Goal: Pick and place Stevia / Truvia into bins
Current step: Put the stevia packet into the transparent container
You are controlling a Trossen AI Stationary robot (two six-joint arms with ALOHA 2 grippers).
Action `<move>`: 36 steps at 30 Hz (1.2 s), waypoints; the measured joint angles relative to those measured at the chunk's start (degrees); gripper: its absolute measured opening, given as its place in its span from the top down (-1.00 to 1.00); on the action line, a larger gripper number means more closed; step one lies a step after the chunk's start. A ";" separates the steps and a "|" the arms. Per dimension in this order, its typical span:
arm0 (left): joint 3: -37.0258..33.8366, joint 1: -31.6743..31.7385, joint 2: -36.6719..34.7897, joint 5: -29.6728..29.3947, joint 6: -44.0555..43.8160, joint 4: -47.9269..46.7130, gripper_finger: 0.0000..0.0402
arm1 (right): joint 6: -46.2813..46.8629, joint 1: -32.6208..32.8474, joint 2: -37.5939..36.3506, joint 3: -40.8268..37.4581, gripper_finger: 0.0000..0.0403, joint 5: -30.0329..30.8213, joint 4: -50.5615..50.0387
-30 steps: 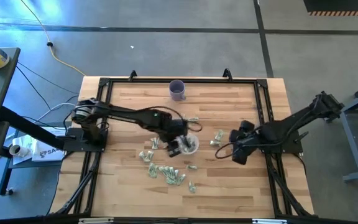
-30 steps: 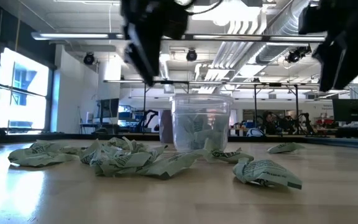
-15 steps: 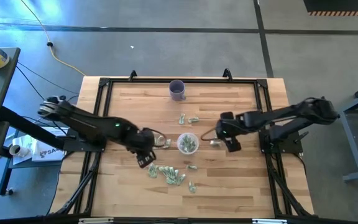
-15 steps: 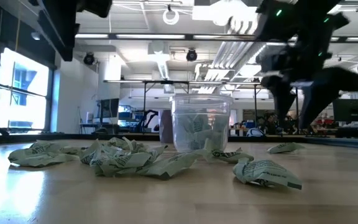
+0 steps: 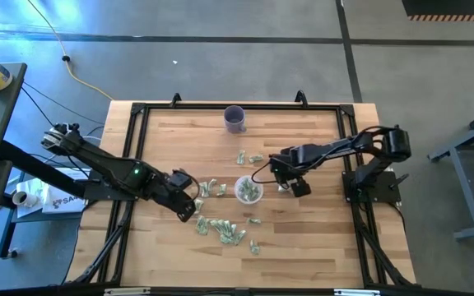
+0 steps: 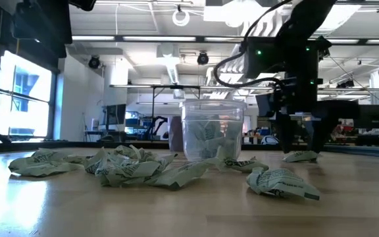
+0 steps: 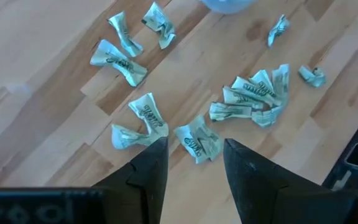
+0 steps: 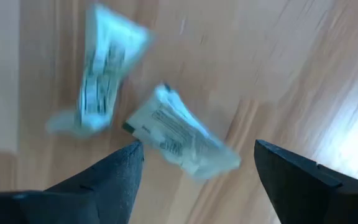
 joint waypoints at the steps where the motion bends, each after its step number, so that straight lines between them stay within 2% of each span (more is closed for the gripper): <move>1: 0.00 0.00 0.00 -0.20 0.50 -0.27 0.06 | 0.04 -0.07 0.01 0.06 -0.42 -0.64 0.57; 7: 0.00 0.01 -1.16 -0.74 -0.12 -5.77 0.06 | 0.53 -1.12 -0.01 -0.93 0.02 -5.73 1.07; 12: -0.01 0.01 -2.48 -0.94 -0.65 -10.15 0.06 | 2.48 -1.91 -0.14 -1.71 0.46 -6.62 0.78; 18: -0.01 0.02 -4.49 -2.41 -0.63 -13.52 0.06 | 12.17 -2.78 -0.04 -0.58 0.95 -7.42 0.08; 22: -3.22 0.04 -8.07 -3.23 -2.08 -11.98 0.06 | 19.04 -2.66 -2.12 3.13 0.93 -5.18 0.23; 25: -9.93 0.01 -12.48 -2.80 -5.98 -7.25 0.09 | 21.42 -1.82 -5.34 7.91 0.98 -5.38 0.47; 29: -22.06 0.01 -19.11 -0.19 -8.45 8.08 0.22 | 22.96 0.09 -5.83 15.30 0.94 -10.91 0.57; 32: -30.09 0.03 -21.87 -0.07 -7.80 20.80 0.34 | 24.50 1.95 -2.99 19.77 0.91 -15.75 1.94; 36: -35.53 0.04 -22.18 -0.64 -7.97 30.87 0.41 | 25.81 4.70 2.62 24.75 0.80 -16.21 3.85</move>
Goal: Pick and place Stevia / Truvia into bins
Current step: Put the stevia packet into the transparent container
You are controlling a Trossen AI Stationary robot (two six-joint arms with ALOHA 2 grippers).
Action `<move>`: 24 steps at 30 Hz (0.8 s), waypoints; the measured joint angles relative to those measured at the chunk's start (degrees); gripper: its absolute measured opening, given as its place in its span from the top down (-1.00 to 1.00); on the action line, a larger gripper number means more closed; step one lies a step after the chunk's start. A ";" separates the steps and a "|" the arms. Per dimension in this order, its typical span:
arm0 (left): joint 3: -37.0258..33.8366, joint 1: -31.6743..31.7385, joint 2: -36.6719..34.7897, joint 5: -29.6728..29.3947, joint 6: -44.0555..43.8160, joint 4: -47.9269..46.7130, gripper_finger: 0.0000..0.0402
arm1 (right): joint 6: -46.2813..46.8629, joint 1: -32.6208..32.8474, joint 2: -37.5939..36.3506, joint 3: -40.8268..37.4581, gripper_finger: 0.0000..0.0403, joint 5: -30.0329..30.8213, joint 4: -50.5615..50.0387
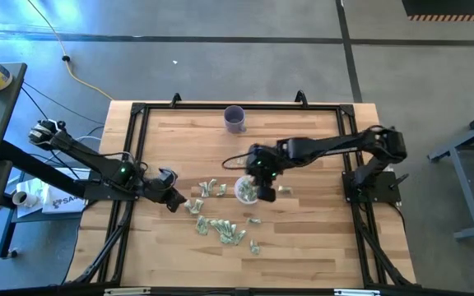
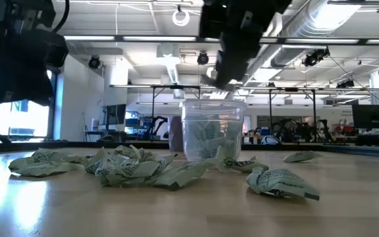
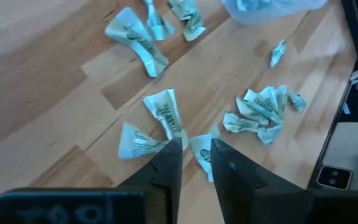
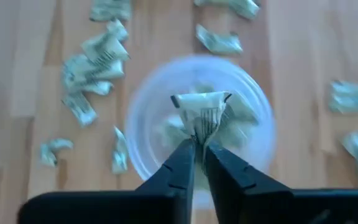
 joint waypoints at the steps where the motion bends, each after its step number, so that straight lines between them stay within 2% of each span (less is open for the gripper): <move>1: -0.30 0.00 0.00 -0.01 -0.09 0.15 0.42 | 0.00 0.58 1.28 1.46 0.74 -0.01 0.11; 3: -0.37 0.00 0.79 0.08 -0.30 1.40 0.38 | -0.02 1.53 3.51 4.18 0.59 0.57 -1.10; 6: 0.41 0.00 0.79 2.48 -1.12 1.08 0.25 | -0.88 2.63 5.62 7.09 0.29 5.43 -6.22; 11: 2.19 -0.35 0.85 10.10 1.35 0.46 -0.13 | -4.19 4.50 3.83 8.03 -0.18 15.48 -11.81; 13: 2.98 -0.78 0.85 11.00 4.79 0.81 -0.29 | -4.79 5.72 1.79 6.93 -0.32 18.50 -12.28; 17: 3.55 -1.14 3.50 9.69 9.26 -1.03 -0.51 | -2.59 7.56 -0.45 4.16 -0.48 24.08 -14.76; 20: 3.53 -1.14 8.57 7.22 13.36 -3.05 -0.56 | 1.04 8.61 -1.77 0.81 -0.51 26.70 -15.47; 24: 4.59 -1.16 16.34 6.04 32.48 0.53 -0.48 | 4.73 10.49 -2.16 -3.22 -0.51 25.52 -16.40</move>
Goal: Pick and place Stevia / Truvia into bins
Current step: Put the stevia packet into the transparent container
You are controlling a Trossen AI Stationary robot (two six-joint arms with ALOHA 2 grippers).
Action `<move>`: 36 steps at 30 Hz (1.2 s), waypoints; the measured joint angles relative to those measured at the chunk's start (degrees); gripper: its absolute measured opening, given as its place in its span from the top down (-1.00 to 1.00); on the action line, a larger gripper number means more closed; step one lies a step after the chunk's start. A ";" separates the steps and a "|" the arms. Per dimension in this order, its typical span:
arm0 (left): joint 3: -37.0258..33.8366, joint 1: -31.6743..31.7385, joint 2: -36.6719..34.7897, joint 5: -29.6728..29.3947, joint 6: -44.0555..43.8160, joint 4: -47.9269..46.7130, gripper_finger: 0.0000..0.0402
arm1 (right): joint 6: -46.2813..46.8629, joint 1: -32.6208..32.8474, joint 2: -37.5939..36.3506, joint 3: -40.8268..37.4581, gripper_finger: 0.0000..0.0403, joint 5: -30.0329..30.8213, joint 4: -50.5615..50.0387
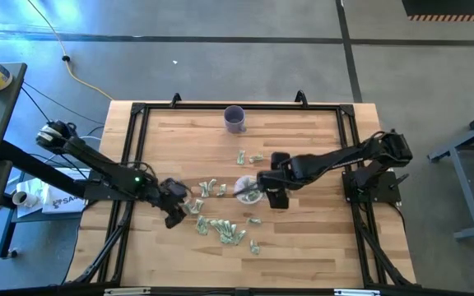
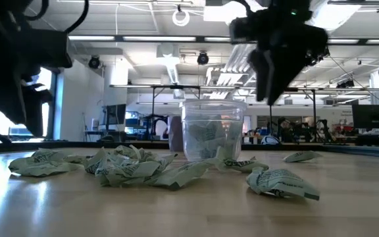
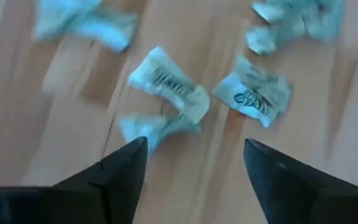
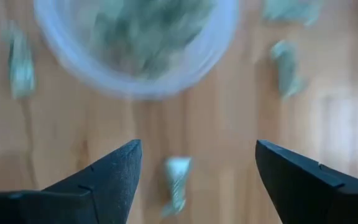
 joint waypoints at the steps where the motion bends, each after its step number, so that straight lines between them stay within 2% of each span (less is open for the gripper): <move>1: 0.90 0.00 1.87 0.00 5.85 0.29 -0.45 | 0.62 0.62 0.01 -0.74 -0.51 -0.32 -0.46; 4: 3.65 0.02 6.71 -1.20 17.40 -0.89 -0.34 | 2.85 2.55 -0.01 -2.03 -0.51 -0.53 -1.48; 8: 5.89 0.10 11.28 -5.65 27.13 -1.71 -0.25 | 5.86 5.07 -0.01 -2.51 -0.51 -0.25 -2.61; 11: 5.80 1.59 15.07 -3.50 31.69 -4.36 -0.21 | 7.54 6.48 -0.01 -2.48 -0.51 1.14 -2.32; 14: 6.24 4.04 17.56 2.99 33.47 -5.72 -0.12 | 9.30 7.39 -0.01 -2.48 -0.51 2.63 -2.32; 16: 6.31 5.31 17.91 5.27 33.51 -5.78 0.01 | 10.28 7.64 -0.15 -2.48 -0.51 3.30 -2.42; 20: 8.78 7.92 17.51 6.71 33.47 -9.22 0.52 | 11.89 8.38 -2.63 -2.50 -0.47 7.48 -3.90; 22: 11.01 9.59 17.67 7.36 33.35 -15.59 0.82 | 13.69 8.50 -5.34 -3.33 -0.41 10.25 -5.35; 23: 12.71 10.50 17.67 7.73 33.08 -19.40 0.88 | 15.25 8.48 -6.89 -4.02 -0.37 11.21 -6.55; 26: 18.57 13.10 16.87 8.13 31.96 -31.91 0.82 | 20.50 8.27 -12.62 -7.20 -0.26 12.97 -8.71; 28: 23.25 14.38 15.88 8.02 32.38 -35.58 0.78 | 23.26 8.26 -16.64 -10.02 -0.21 12.71 -8.46; 30: 28.02 16.28 13.99 7.92 34.00 -30.66 0.83 | 25.54 8.28 -20.08 -13.12 -0.16 11.58 -6.57; 32: 31.23 18.96 13.31 8.08 35.39 -20.66 0.89 | 27.09 8.31 -22.72 -16.15 -0.13 10.13 -3.76; 36: 32.51 23.94 17.34 10.82 38.00 -1.69 0.87 | 27.95 8.32 -24.26 -19.82 -0.12 7.22 2.54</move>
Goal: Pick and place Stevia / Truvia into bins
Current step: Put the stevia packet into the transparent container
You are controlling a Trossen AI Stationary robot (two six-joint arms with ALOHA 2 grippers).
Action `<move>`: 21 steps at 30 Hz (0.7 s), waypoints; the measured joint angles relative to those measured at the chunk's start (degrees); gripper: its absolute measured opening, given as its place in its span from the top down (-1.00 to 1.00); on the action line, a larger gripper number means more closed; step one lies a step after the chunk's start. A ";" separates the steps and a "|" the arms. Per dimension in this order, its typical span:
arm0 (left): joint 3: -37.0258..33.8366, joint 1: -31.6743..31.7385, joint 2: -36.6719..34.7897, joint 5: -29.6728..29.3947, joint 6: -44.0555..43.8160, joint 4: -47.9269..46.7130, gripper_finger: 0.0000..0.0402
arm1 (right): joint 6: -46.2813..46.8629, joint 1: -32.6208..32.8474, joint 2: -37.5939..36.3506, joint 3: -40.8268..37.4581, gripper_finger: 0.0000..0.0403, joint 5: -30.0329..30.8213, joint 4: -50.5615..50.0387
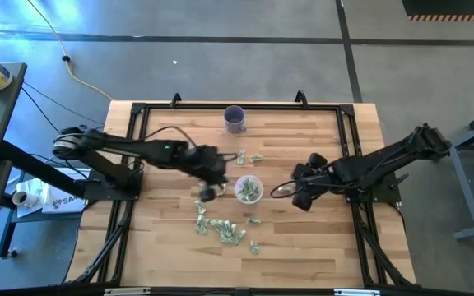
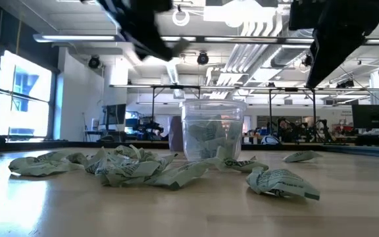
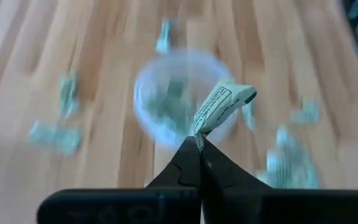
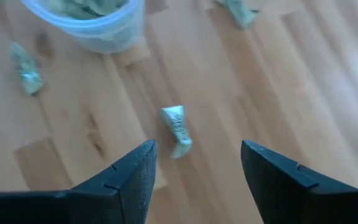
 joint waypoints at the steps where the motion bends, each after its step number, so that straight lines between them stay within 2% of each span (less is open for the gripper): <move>1: 0.11 0.88 1.79 1.76 -0.04 2.68 0.85 | -0.01 0.00 0.10 -0.48 -0.12 -0.63 0.66; 5: -0.33 2.42 10.21 8.69 -4.76 10.15 0.70 | -0.49 0.02 0.73 -1.13 -0.15 -0.34 0.55; 8: 0.71 2.16 12.91 8.82 -6.34 16.99 0.54 | -1.48 0.01 0.97 -1.15 -0.16 -0.08 -0.01; 11: 3.36 1.92 13.59 6.66 -8.92 14.55 0.35 | -1.68 -0.04 1.02 -1.15 -0.16 -0.27 -0.14; 13: 5.92 1.96 12.59 6.01 -9.05 8.05 0.21 | -3.13 -0.04 1.04 -1.15 -0.16 -0.47 0.02; 18: 11.45 1.26 8.20 2.69 -9.57 -20.67 -0.09 | -13.60 -0.82 4.27 -1.69 -0.20 -2.63 4.59; 21: 10.42 -1.08 4.00 -3.00 -11.36 -28.22 -0.16 | -19.31 -2.72 8.64 -3.99 -0.22 -7.09 10.78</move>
